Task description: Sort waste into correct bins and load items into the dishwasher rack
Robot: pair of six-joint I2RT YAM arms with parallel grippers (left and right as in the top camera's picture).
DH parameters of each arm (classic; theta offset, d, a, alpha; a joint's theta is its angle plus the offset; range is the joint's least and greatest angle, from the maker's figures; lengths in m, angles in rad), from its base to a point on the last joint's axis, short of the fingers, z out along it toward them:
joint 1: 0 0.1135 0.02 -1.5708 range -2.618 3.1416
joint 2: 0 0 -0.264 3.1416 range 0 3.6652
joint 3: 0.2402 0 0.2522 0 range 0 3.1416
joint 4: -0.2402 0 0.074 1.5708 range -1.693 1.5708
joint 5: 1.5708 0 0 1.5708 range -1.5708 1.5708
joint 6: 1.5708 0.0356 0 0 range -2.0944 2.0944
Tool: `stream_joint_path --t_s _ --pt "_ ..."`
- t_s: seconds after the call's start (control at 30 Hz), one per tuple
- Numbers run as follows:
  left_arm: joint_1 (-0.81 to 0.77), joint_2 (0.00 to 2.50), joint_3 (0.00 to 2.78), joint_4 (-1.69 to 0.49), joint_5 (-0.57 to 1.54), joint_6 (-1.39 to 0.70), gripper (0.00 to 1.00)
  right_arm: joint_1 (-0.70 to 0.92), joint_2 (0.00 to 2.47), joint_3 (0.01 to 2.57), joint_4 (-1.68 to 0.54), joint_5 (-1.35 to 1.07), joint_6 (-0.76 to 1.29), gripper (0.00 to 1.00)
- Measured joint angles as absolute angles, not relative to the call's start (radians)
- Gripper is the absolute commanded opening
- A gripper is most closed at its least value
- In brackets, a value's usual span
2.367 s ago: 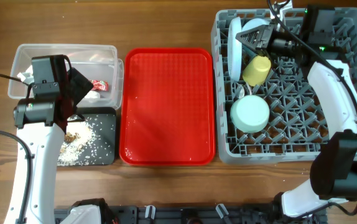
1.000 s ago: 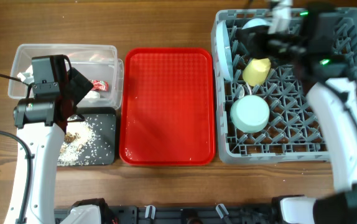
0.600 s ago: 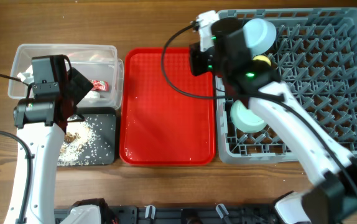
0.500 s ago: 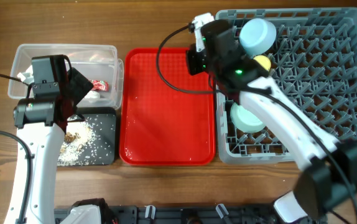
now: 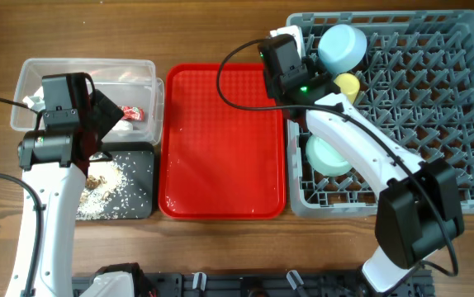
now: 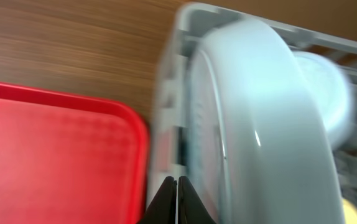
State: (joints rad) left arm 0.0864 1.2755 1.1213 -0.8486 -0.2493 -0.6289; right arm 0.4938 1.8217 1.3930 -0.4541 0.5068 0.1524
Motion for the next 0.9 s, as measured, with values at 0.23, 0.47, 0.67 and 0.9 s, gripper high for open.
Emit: stream_joint_path --t_s 0.23,0.47,0.67,0.9 --pt "0.086 1.275 1.121 -0.849 -0.249 -0.629 1.0 0.491 1.784 1.393 -0.498 0.641 0.168 0.04" --pt "0.086 1.275 1.121 -0.849 -0.249 -0.629 1.0 0.42 1.678 1.393 -0.536 0.603 0.256 0.09" --pt "0.086 1.275 1.121 -0.849 -0.249 -0.629 1.0 0.328 1.635 1.393 -0.587 0.505 0.276 0.13" --pt "0.086 1.275 1.121 -0.849 -0.249 -0.629 1.0 0.29 1.634 1.393 -0.579 0.427 0.284 0.13"
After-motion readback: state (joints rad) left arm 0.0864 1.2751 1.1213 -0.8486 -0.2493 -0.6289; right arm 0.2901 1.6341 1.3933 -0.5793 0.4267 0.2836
